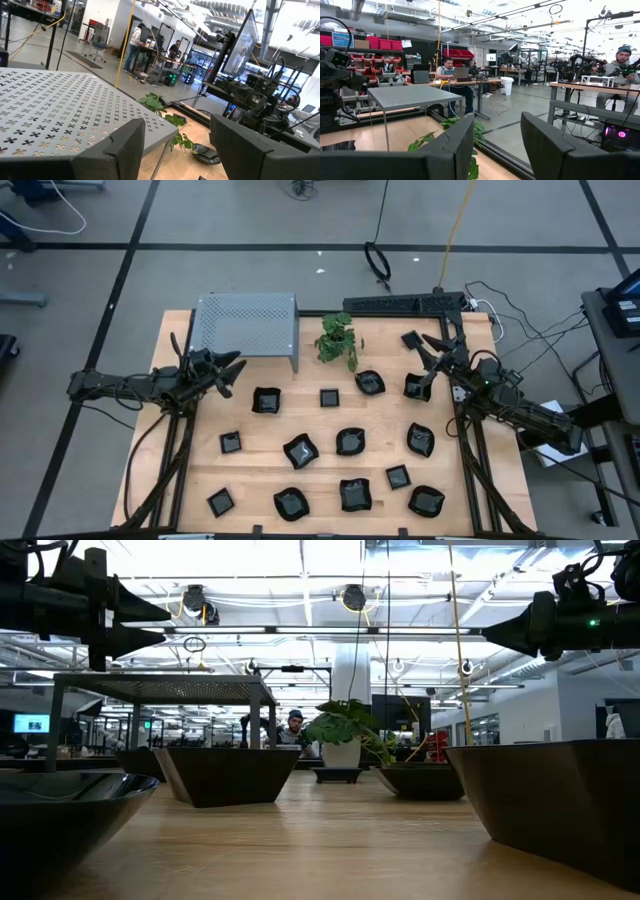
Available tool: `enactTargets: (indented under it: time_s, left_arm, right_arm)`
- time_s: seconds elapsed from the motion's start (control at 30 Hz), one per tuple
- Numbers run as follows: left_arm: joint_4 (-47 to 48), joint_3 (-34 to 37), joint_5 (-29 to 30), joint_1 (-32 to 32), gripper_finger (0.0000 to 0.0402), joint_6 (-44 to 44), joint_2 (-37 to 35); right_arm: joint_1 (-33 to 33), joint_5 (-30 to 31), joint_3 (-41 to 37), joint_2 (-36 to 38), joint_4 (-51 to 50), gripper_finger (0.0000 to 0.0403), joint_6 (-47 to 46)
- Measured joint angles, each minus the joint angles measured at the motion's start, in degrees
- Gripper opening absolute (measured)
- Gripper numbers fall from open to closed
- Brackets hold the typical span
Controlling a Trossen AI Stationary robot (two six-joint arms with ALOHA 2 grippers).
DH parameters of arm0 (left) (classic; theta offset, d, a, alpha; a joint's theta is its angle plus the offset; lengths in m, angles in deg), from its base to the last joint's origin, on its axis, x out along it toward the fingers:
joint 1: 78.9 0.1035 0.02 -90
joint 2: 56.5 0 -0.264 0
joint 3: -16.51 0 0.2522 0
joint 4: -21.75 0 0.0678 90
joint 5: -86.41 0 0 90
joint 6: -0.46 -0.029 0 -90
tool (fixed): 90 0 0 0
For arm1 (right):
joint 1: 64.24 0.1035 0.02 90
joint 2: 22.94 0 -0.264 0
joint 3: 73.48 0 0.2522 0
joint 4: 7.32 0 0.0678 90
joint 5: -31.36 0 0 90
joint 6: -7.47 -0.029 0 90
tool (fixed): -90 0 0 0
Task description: Pick & Place Mini shaped plates
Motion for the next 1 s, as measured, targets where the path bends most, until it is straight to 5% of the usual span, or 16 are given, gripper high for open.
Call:
enactTargets:
  time_s: [0.37, 0.63, 1.0]
  left_arm:
    - [-0.01, 0.01, 0.00, 0.00, 0.0228, 0.00, 0.00]
    - [0.00, 0.01, -0.02, 0.01, 0.0228, 0.00, 0.02]
    - [-0.55, 0.02, 0.11, 0.02, 0.0228, -4.02, 0.00]
  right_arm:
    - [-0.01, -0.01, -0.01, -0.01, 0.00, 0.0153, 0.18]
    - [-0.04, 0.03, 0.01, 0.00, 0.00, 0.0153, 16.75]
    - [-0.04, 0.02, -0.01, 0.01, 0.00, 0.0153, 16.47]
